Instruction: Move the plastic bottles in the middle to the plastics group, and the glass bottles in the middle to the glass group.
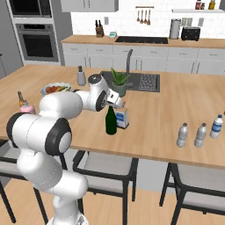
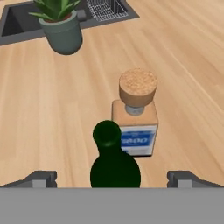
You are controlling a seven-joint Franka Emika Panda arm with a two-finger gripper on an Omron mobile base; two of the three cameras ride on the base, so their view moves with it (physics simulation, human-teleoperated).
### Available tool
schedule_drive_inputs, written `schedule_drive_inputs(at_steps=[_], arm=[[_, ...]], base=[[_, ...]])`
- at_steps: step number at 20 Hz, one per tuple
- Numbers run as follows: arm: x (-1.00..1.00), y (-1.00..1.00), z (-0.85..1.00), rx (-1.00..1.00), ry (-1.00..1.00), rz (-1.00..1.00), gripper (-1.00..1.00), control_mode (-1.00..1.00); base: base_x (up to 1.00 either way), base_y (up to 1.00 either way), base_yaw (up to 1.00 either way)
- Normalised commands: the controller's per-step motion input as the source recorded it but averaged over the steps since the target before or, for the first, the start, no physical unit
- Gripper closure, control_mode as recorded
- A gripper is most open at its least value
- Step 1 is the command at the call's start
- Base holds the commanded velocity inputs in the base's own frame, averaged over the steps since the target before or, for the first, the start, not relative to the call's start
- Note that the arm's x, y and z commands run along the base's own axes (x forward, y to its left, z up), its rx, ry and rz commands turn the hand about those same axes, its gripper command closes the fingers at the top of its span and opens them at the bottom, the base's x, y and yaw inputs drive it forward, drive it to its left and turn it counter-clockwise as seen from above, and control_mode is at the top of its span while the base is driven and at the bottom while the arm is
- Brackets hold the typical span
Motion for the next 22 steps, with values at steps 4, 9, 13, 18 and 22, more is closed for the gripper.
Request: schedule_drive_inputs(at_steps=[4, 9, 13, 18, 22], arm=[[0.00, -0.02, -0.11, 0.00, 0.01, 0.00, -1.00, -1.00], [0.02, 0.00, -0.22, 0.00, 0.00, 0.00, -1.00, -1.00], [0.14, 0.00, -0.09, 0.00, 0.00, 0.00, -1.00, -1.00], [0.28, 0.00, 0.00, 0.00, 0.00, 0.00, -1.00, -1.00], [0.03, 0.00, -0.01, 0.00, 0.00, 0.00, -1.00, -1.00]], base=[[0.00, 0.00, 0.00], [0.00, 0.00, 0.00], [0.00, 0.00, 0.00], [0.00, 0.00, 0.00], [0.00, 0.00, 0.00]])
